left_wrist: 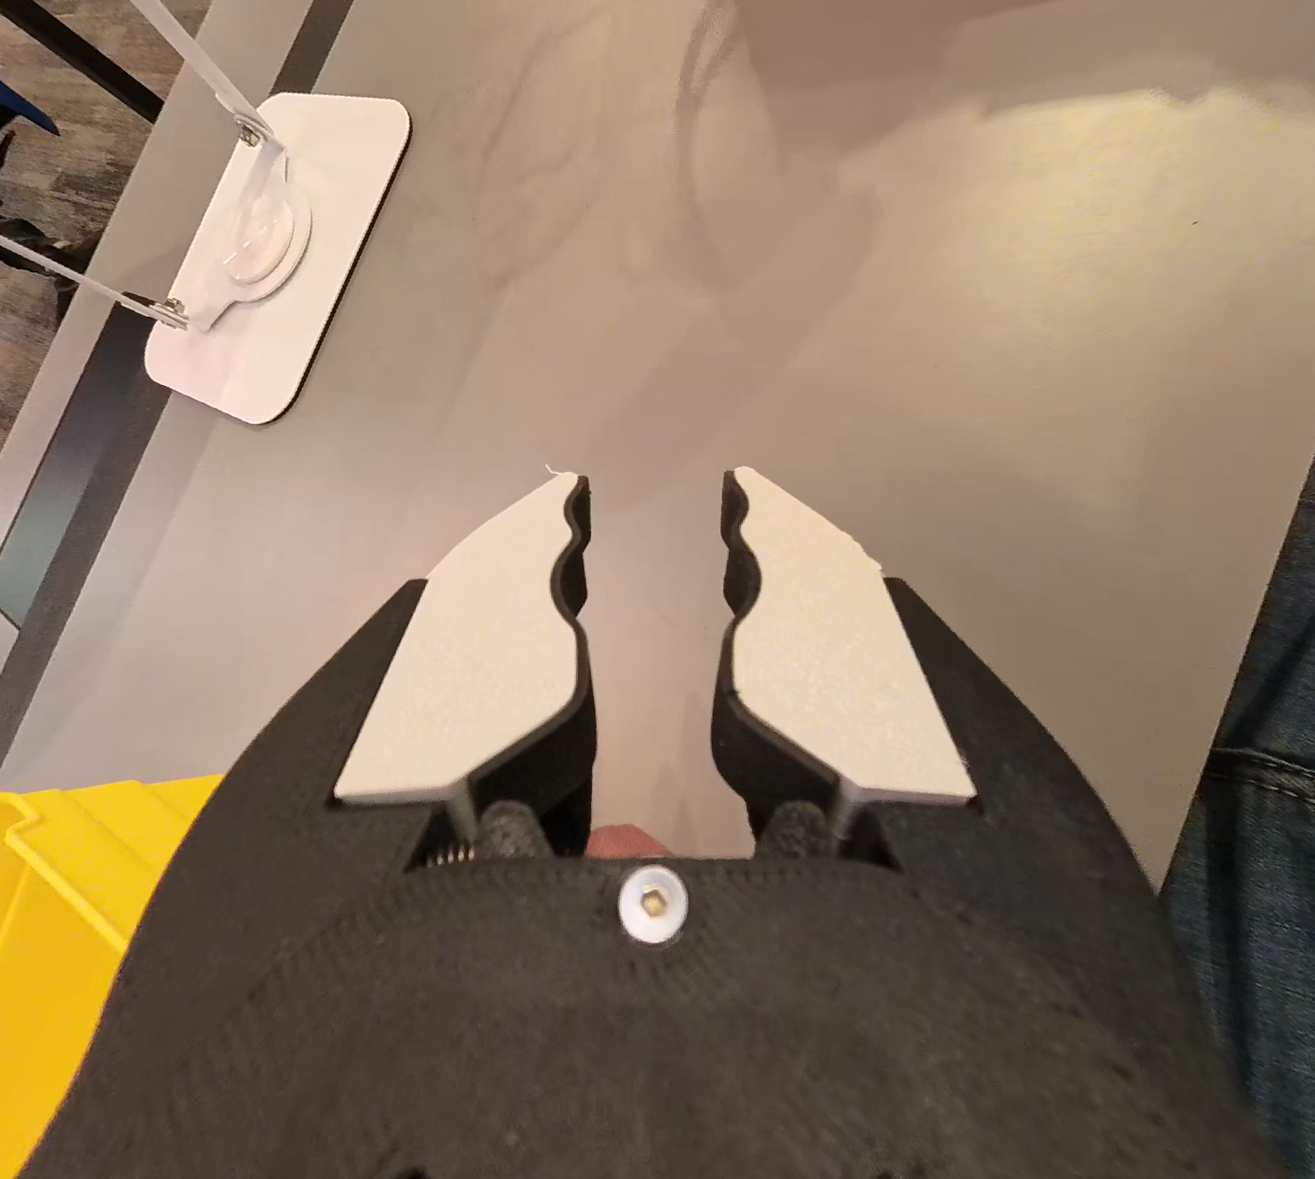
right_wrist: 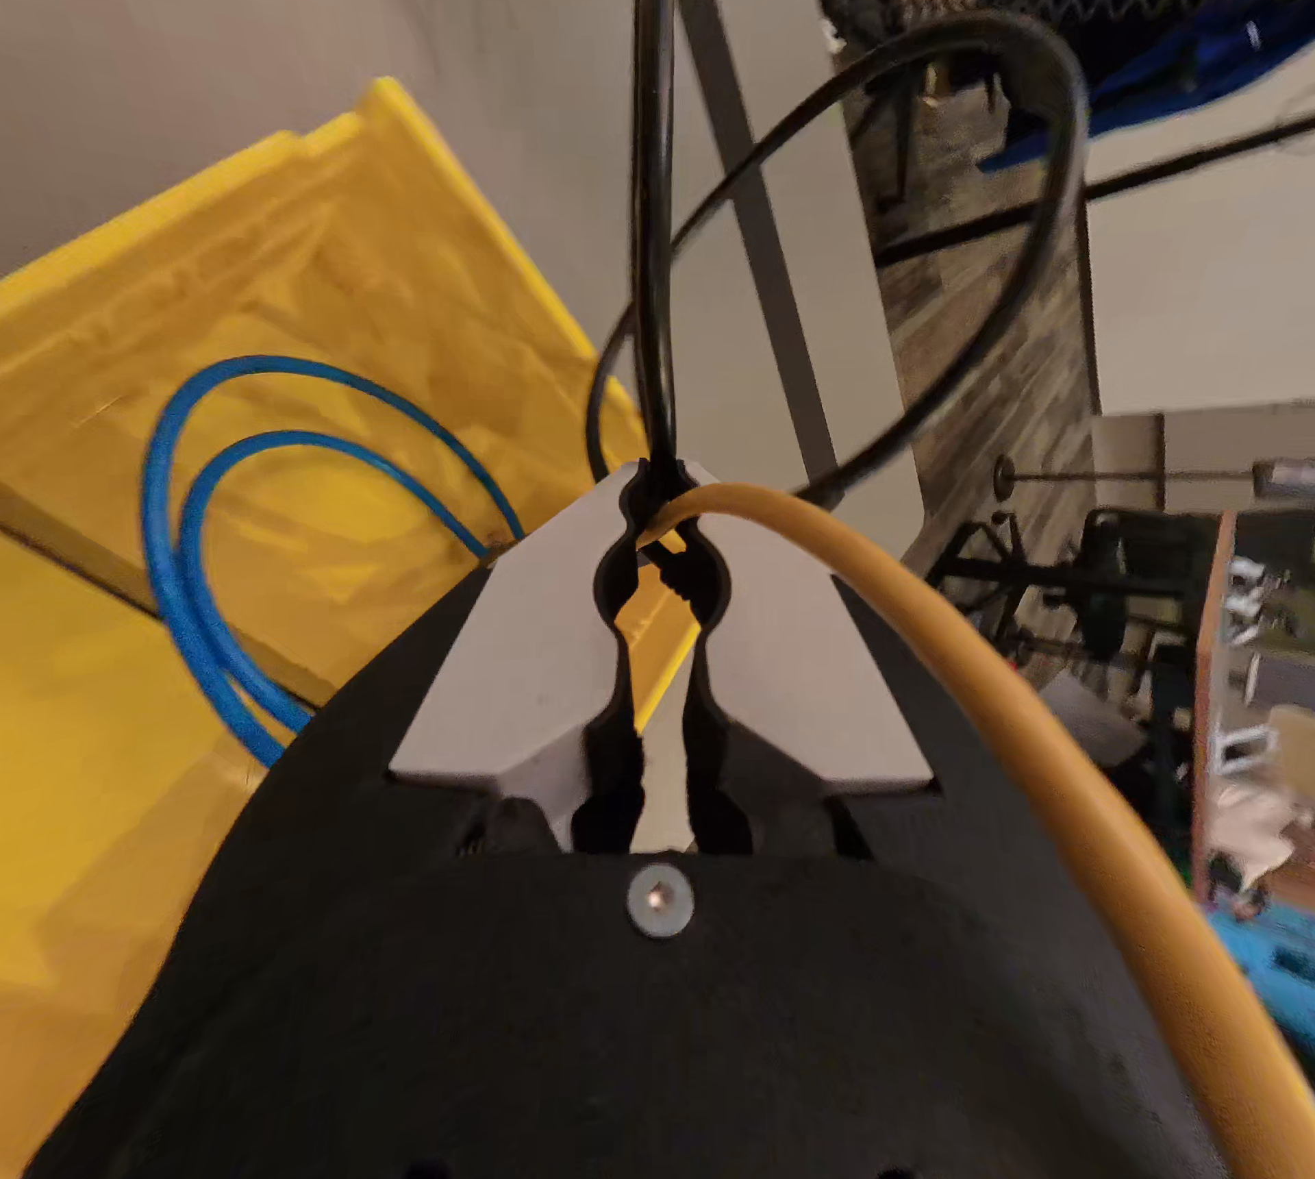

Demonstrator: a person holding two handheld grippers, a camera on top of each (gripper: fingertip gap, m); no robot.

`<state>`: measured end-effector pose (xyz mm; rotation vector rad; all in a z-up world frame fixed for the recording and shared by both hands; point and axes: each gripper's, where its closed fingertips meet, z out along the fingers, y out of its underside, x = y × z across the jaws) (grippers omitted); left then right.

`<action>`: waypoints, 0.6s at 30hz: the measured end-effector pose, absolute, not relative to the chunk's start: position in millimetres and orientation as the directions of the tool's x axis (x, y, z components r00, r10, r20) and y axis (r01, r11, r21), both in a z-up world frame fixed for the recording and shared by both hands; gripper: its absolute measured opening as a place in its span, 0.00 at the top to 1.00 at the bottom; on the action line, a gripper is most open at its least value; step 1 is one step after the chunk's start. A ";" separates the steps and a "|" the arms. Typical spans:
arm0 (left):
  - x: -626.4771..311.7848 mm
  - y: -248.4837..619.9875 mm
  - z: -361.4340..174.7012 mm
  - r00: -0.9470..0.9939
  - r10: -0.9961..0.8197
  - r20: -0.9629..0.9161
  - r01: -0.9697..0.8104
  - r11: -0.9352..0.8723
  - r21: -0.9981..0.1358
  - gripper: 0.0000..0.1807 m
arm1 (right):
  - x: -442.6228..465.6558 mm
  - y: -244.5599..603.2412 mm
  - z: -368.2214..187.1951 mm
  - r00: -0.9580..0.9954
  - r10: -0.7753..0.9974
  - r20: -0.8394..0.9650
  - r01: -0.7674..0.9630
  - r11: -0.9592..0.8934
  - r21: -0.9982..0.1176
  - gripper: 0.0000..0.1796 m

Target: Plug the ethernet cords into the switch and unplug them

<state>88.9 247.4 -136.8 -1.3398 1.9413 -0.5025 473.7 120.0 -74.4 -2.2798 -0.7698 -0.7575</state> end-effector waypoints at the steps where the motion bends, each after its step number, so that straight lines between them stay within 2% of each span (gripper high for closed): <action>1: 88.8 247.5 -136.8 -0.207 -0.918 -0.339 -0.642 0.389 -0.661 0.81 | 467.4 119.3 -78.9 0.636 0.362 0.682 0.708 -0.626 -0.328 0.97; 5: 89.3 246.7 -138.0 -0.209 -0.915 -0.344 -0.644 0.394 -0.656 0.81 | 455.9 117.0 -95.2 0.590 0.429 0.684 0.745 -0.617 -0.255 0.97; 9: 89.3 244.6 -139.0 -0.216 -0.910 -0.355 -0.645 0.406 -0.647 0.81 | 441.6 120.0 -111.3 0.614 0.486 0.621 0.743 -0.621 -0.249 0.97; 13: 87.8 245.1 -139.2 -0.219 -0.902 -0.373 -0.648 0.420 -0.636 0.81 | 432.0 122.6 -137.9 0.712 0.495 0.497 0.680 -0.664 -0.313 0.99; 18: 87.8 245.6 -142.1 -0.220 -0.905 -0.364 -0.651 0.415 -0.636 0.81 | 437.7 121.4 -167.1 0.864 0.414 0.287 0.502 -0.756 -0.421 0.98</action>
